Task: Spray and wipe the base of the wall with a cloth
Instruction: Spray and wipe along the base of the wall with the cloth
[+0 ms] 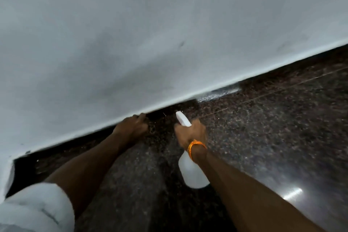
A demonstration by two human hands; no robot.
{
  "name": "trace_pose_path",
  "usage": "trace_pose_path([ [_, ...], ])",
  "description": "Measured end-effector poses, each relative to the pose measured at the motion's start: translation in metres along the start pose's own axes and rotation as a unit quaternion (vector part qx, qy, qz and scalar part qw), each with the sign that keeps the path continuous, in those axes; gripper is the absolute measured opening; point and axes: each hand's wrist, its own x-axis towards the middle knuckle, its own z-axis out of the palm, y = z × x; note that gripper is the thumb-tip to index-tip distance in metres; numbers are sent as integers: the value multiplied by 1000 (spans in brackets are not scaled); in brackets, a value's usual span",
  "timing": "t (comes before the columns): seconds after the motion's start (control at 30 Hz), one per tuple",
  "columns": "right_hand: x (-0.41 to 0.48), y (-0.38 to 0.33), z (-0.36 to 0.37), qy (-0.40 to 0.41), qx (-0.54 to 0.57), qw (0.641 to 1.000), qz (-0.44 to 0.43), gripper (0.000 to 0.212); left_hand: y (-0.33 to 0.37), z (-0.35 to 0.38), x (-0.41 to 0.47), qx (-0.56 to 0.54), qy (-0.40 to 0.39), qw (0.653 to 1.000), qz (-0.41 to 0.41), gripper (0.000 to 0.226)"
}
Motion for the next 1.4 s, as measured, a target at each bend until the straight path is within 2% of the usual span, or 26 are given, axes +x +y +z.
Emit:
trace_pose_path([
  [0.07,9,5,23,-4,0,1000,-25,41,-13,42,4,23,68,997,7,14],
  [0.17,21,12,53,6,-64,994,-85,39,-21,79,8,44,162,984,68,38],
  [0.2,20,12,60,12,-88,991,-99,38,-26,81,3,45,182,979,85,39],
  [0.27,16,9,68,21,-126,984,-120,35,-40,75,-6,42,204,974,86,26],
  [0.3,12,7,70,20,-142,982,-123,33,-46,75,-11,41,206,974,82,19],
  [0.5,-2,3,82,13,-192,972,-132,23,-53,97,-25,38,144,988,33,12],
  [0.63,-3,11,92,33,-155,980,-119,19,-36,112,-18,36,105,993,36,29],
  [0.73,-6,12,91,47,-116,987,-105,20,-20,119,-4,14,54,998,4,57],
  [0.77,-8,12,91,47,-112,987,-104,21,-14,120,0,16,59,998,2,57],
  [0.83,-11,13,92,47,-110,987,-104,22,-7,121,5,37,101,994,7,40],
  [0.93,-9,16,90,58,-107,987,-103,22,-7,110,17,103,148,978,107,19],
  [1.0,-6,19,85,76,-92,989,-88,22,-8,93,29,146,215,954,147,7],
  [1.07,-2,24,77,110,-64,990,-61,31,-9,74,42,171,264,933,174,9],
  [1.2,7,30,46,154,0,988,-6,40,-37,91,43,209,281,903,250,24],
  [1.33,14,33,32,165,-34,985,-28,30,-66,145,10,217,212,922,241,31],
  [1.4,14,35,33,152,-70,985,-39,22,-59,138,9,210,222,927,219,28],
])
